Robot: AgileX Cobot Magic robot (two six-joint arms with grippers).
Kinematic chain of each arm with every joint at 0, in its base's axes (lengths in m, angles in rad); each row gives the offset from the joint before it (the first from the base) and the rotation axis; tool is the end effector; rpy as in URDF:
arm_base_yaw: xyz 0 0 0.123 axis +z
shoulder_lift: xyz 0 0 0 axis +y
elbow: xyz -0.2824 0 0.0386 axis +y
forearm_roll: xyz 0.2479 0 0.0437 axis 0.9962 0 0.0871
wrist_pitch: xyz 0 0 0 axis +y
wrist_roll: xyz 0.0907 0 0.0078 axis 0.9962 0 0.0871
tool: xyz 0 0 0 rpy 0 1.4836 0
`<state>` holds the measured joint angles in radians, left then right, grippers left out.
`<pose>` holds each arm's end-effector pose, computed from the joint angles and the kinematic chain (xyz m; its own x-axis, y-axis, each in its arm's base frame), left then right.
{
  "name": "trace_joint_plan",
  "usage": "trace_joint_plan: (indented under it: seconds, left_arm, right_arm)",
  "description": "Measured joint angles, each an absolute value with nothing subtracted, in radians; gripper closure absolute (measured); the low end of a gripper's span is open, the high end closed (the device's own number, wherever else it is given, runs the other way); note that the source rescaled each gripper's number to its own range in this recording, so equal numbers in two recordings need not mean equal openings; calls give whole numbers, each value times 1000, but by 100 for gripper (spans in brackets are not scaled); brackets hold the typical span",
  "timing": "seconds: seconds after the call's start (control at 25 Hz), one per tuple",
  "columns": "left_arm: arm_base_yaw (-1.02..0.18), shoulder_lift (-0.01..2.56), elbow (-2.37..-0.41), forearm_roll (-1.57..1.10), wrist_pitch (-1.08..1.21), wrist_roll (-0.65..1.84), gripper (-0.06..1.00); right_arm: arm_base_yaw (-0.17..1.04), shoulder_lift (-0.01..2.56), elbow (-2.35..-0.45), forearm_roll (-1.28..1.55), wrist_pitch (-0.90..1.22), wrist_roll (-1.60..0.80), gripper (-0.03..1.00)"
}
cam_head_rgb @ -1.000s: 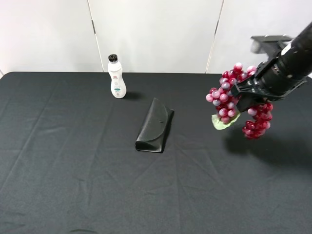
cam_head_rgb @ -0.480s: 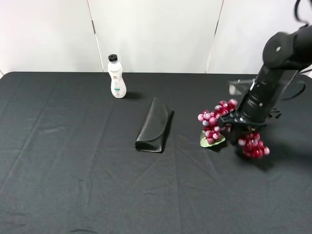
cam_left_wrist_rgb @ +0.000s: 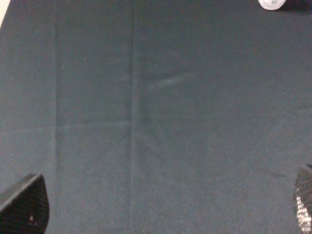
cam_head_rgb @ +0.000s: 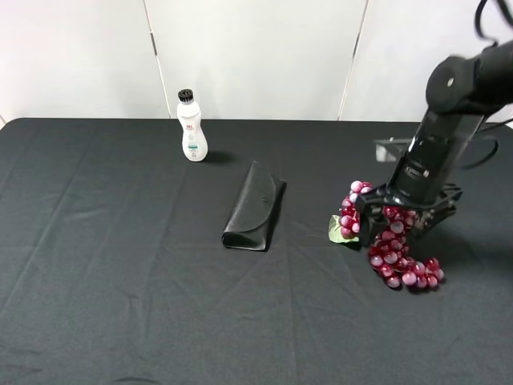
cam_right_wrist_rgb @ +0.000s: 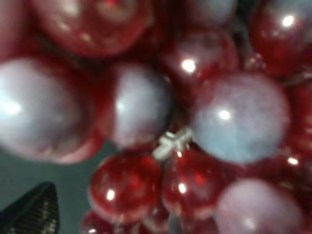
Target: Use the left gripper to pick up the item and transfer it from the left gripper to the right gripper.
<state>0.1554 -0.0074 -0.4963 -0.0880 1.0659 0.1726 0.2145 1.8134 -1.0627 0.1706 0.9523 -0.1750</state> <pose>-0.0048 -0.0078 0.2759 -0.4578 0.0591 -0.8871 -0.0276 0.9964 0.0806 0.3030 0.0789 0.1606 -0.9581 -0.2851 0.0275 -0.2787 0.9500 0.1407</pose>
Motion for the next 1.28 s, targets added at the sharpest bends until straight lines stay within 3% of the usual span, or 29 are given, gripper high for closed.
trace_joint_plan:
  seconds: [0.64,1.28]
  left_arm:
    - [155,-7,-496,-88,1066,173,-5]
    - [155,-7,-496,-88,1066,173,-5]
  right_arm:
    - [215,1198,-1119,164,1202,-140,-3]
    - [215,323,-564,123,1048,-78,-3]
